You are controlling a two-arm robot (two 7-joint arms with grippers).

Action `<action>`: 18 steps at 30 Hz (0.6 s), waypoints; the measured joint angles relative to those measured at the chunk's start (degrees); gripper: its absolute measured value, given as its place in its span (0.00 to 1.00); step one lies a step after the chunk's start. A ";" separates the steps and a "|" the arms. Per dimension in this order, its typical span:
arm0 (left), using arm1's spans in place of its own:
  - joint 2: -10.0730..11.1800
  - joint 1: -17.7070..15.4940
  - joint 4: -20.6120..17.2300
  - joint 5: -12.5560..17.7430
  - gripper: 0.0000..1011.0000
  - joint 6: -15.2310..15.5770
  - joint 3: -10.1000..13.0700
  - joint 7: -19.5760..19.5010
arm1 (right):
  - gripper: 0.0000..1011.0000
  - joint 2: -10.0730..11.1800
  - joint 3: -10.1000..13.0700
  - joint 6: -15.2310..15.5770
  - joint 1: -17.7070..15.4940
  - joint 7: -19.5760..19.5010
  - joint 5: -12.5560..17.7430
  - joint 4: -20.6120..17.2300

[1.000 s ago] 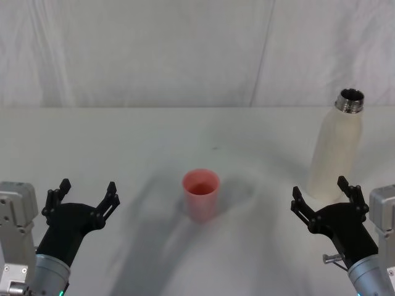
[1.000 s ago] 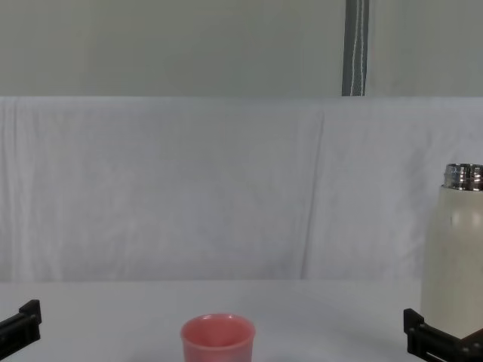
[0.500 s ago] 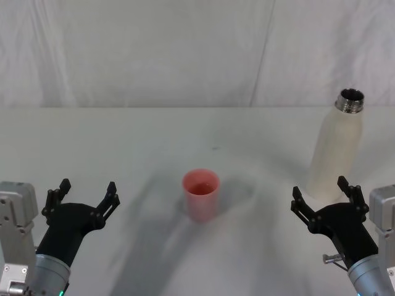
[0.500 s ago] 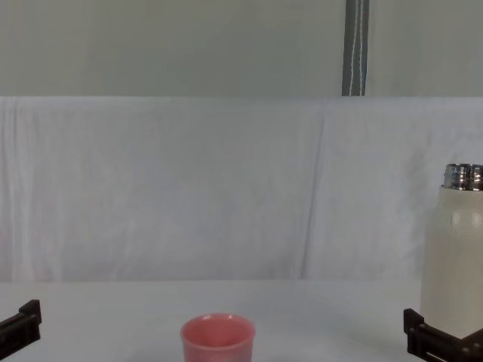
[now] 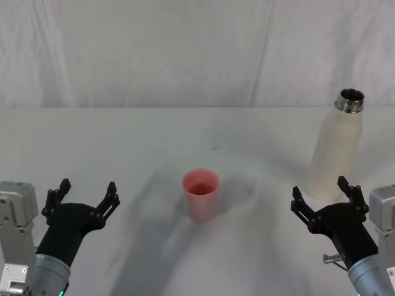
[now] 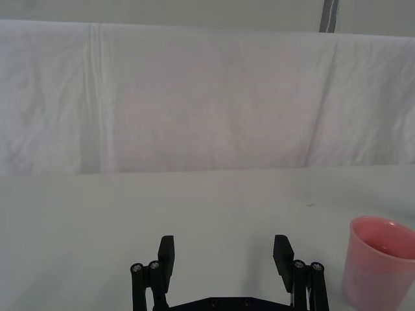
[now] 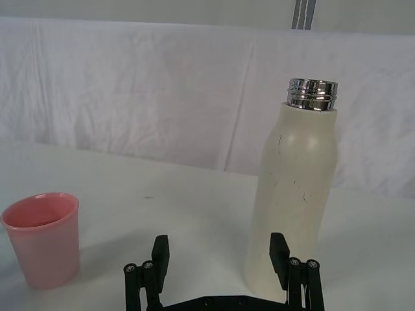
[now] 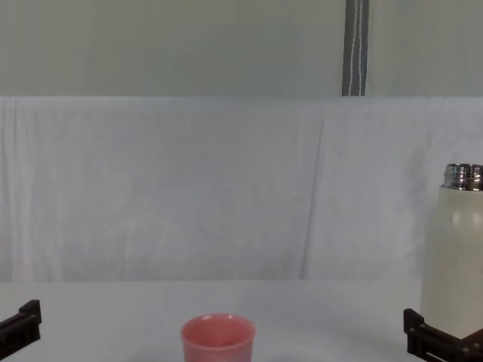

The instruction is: Grasp the thermos with one hand and pour water into the cup lid.

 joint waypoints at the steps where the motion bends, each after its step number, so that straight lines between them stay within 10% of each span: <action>1: 0.00 0.00 0.00 0.00 0.99 0.00 0.00 0.00 | 0.99 0.00 0.00 0.00 0.00 0.00 0.00 0.00; 18: 0.00 0.00 0.00 0.00 0.99 0.00 0.00 0.00 | 0.99 0.00 0.00 0.00 0.00 0.00 0.00 0.00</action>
